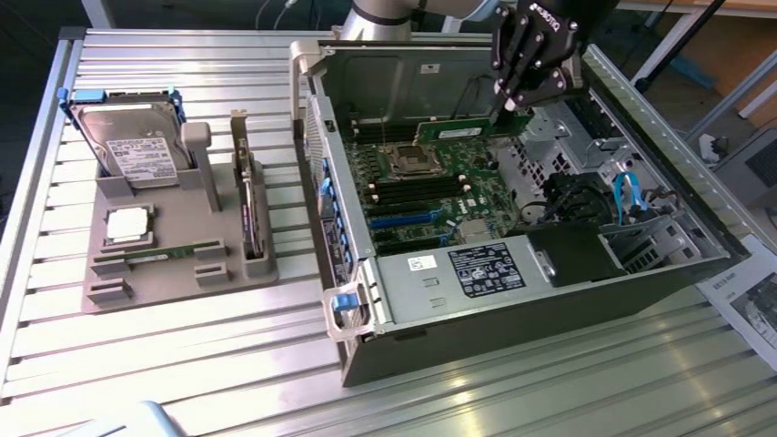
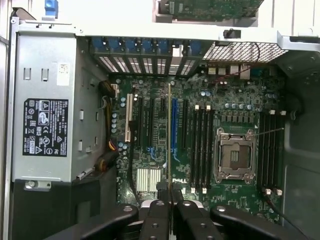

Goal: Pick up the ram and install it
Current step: 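Pick up the ram and move it above insertion slot, then insert the ram into the slot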

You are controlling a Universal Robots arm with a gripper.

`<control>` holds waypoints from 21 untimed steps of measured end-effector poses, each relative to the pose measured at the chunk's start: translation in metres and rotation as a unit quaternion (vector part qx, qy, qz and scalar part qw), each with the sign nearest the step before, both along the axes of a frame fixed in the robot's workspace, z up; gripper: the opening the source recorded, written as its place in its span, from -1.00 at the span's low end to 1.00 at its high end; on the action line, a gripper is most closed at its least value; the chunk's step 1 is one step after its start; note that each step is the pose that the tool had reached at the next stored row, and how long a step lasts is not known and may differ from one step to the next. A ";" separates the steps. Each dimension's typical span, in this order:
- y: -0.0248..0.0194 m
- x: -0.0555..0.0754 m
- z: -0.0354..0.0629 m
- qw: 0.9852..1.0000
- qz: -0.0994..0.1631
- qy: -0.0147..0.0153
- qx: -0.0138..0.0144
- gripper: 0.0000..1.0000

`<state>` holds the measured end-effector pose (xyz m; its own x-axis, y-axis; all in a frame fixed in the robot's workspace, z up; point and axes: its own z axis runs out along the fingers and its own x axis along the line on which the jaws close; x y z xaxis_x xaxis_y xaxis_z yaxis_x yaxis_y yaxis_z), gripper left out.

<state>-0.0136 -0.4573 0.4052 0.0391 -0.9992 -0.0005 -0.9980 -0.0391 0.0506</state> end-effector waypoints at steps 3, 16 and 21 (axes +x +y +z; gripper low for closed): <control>0.0045 0.000 -0.0007 1.000 0.000 0.000 0.000 -0.76; 0.0115 0.000 -0.0105 1.000 0.000 0.000 0.000 -0.76; 0.0120 0.000 -0.0112 1.000 0.000 0.000 0.000 -0.76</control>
